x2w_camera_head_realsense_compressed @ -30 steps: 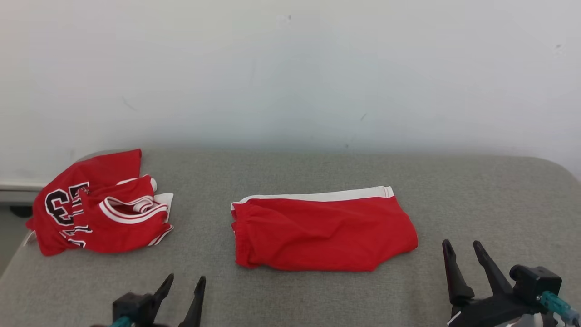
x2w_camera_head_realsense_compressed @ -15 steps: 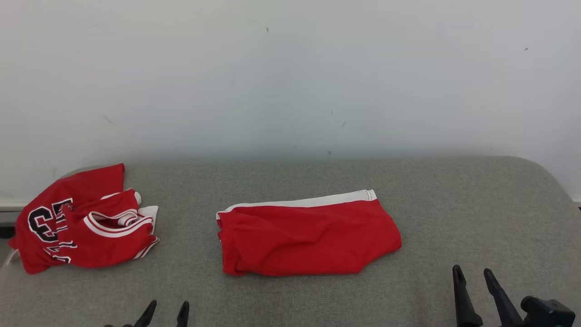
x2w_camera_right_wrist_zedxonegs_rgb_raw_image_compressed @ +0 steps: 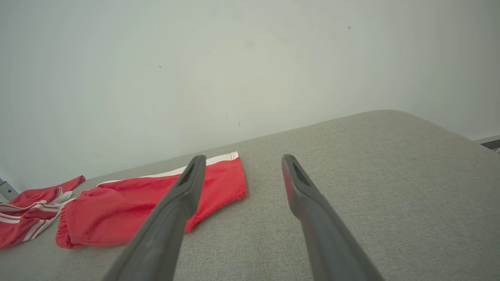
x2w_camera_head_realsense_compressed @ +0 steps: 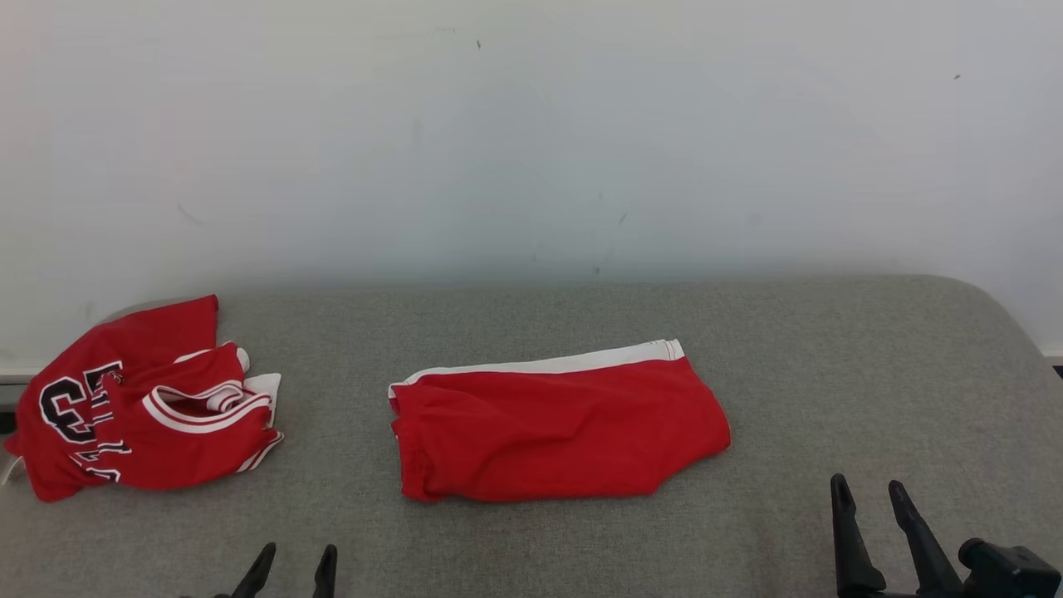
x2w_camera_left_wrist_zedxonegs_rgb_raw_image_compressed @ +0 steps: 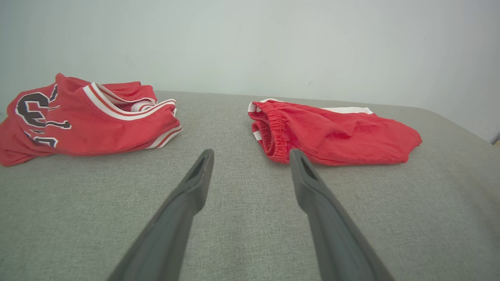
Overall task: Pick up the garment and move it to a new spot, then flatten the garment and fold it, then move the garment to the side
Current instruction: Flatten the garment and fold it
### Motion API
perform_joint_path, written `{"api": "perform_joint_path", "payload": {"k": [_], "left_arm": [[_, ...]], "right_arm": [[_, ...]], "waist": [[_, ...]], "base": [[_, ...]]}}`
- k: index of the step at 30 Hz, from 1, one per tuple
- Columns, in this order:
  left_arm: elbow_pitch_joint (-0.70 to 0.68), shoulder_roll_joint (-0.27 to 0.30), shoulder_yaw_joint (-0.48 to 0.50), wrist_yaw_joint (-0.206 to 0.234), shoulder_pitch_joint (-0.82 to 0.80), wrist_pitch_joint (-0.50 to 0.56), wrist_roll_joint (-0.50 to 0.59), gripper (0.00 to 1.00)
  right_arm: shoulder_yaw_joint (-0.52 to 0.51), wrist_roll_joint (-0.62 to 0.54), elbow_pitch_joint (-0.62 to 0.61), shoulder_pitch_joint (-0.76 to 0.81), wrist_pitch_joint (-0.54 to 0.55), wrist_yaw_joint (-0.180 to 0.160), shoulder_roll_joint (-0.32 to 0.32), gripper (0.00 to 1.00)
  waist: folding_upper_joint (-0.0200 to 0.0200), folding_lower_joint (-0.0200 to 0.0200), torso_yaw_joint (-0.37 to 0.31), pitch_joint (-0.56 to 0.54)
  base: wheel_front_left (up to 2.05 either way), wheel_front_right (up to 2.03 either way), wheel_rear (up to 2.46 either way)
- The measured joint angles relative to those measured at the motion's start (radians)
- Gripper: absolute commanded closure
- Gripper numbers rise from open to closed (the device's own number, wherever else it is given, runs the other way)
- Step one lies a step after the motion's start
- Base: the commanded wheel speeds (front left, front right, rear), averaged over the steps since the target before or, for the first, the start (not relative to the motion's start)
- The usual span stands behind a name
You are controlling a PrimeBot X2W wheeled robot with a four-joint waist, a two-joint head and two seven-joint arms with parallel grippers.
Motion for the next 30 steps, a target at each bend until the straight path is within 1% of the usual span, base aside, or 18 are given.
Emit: {"api": "perform_joint_path", "payload": {"k": [6,10,14,19,22,25,30], "left_arm": [[-0.032,-0.019,0.007,0.0,0.0,0.027,0.017,0.0],[-0.048,-0.022,-0.014,0.0,-0.003,0.056,0.021,0.0],[-0.039,-0.023,-0.045,-0.002,-0.023,0.095,0.038,0.0],[0.002,-0.037,-0.082,-0.033,-0.115,0.149,0.057,0.0],[0.035,-0.069,-0.109,-0.056,-0.176,0.179,0.062,0.0],[0.071,-0.096,-0.12,-0.071,-0.237,0.205,0.062,0.0],[0.132,-0.108,-0.116,-0.083,-0.305,0.236,0.062,0.0]], "right_arm": [[-0.004,-0.011,-0.009,0.002,0.0,-0.006,0.004,0.0],[-0.004,-0.014,-0.015,0.016,0.002,-0.007,0.004,0.0],[0.037,-0.021,0.018,-0.025,0.057,-0.001,-0.004,0.0],[0.059,-0.035,0.072,-0.133,0.116,0.018,-0.029,0.0],[0.053,-0.024,0.121,-0.177,0.153,0.026,-0.037,0.0],[0.047,-0.009,0.157,-0.198,0.189,0.028,-0.038,0.0],[0.057,-0.004,0.196,-0.283,0.235,0.03,-0.038,0.0]], "waist": [[0.0,0.0,0.0,0.009],[0.0,0.0,0.004,0.024],[0.0,0.0,0.006,0.047],[0.0002,0.0001,0.007,0.086],[0.0002,0.0001,0.01,0.112],[0.0002,0.0001,0.017,0.138],[0.0002,0.0002,0.03,0.191]], "base": [[0.0,0.0,0.0],[0.0,0.0,0.0],[0.0,0.0,0.0],[0.0,0.0,0.0],[0.0,0.0,0.0],[0.0,0.0,0.0],[0.0,0.0,0.0]]}}
